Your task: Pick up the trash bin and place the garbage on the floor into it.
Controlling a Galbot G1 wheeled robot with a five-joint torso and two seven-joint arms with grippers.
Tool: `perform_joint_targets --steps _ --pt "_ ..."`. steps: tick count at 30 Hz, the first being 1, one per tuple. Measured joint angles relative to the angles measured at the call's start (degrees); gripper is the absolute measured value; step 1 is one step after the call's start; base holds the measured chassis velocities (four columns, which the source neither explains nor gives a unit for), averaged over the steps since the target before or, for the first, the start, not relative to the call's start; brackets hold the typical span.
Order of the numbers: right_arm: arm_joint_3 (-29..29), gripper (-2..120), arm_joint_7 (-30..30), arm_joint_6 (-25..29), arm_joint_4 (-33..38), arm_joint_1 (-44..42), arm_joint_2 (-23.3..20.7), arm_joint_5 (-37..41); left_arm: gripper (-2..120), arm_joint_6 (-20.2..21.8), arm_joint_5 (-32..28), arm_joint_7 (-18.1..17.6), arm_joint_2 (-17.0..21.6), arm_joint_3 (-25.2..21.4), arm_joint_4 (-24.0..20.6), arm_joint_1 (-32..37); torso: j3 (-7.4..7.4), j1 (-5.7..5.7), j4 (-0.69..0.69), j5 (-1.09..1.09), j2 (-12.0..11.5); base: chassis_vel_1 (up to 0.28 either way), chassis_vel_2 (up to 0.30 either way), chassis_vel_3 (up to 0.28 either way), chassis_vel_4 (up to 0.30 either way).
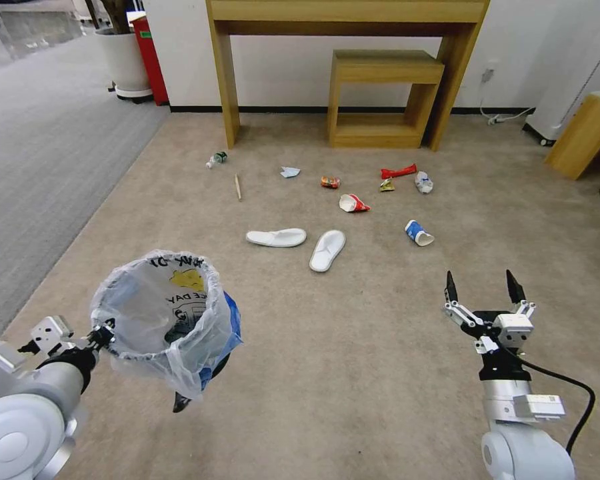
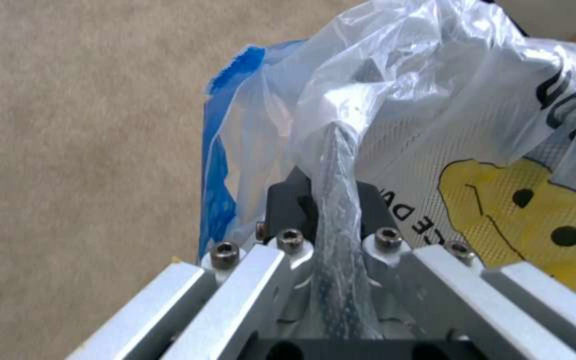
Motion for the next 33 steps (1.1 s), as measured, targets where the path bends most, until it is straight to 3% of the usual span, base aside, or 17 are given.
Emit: perform_joint_targets --steps 15,33 --pt "0.0 100 0.0 -0.1 0.3 0.0 0.3 -0.1 2 0.0 -0.2 0.5 0.4 -0.4 0.6 -0.3 0.01 0.0 0.0 -0.01 0.0 -0.251 0.241 0.239 -0.246" --pt "0.1 100 0.2 -0.2 0.2 0.0 0.3 -0.3 2 0.0 -0.3 1.0 0.2 -0.1 0.5 0.0 0.02 0.01 0.0 0.02 0.0 -0.347 0.353 0.354 -0.351"
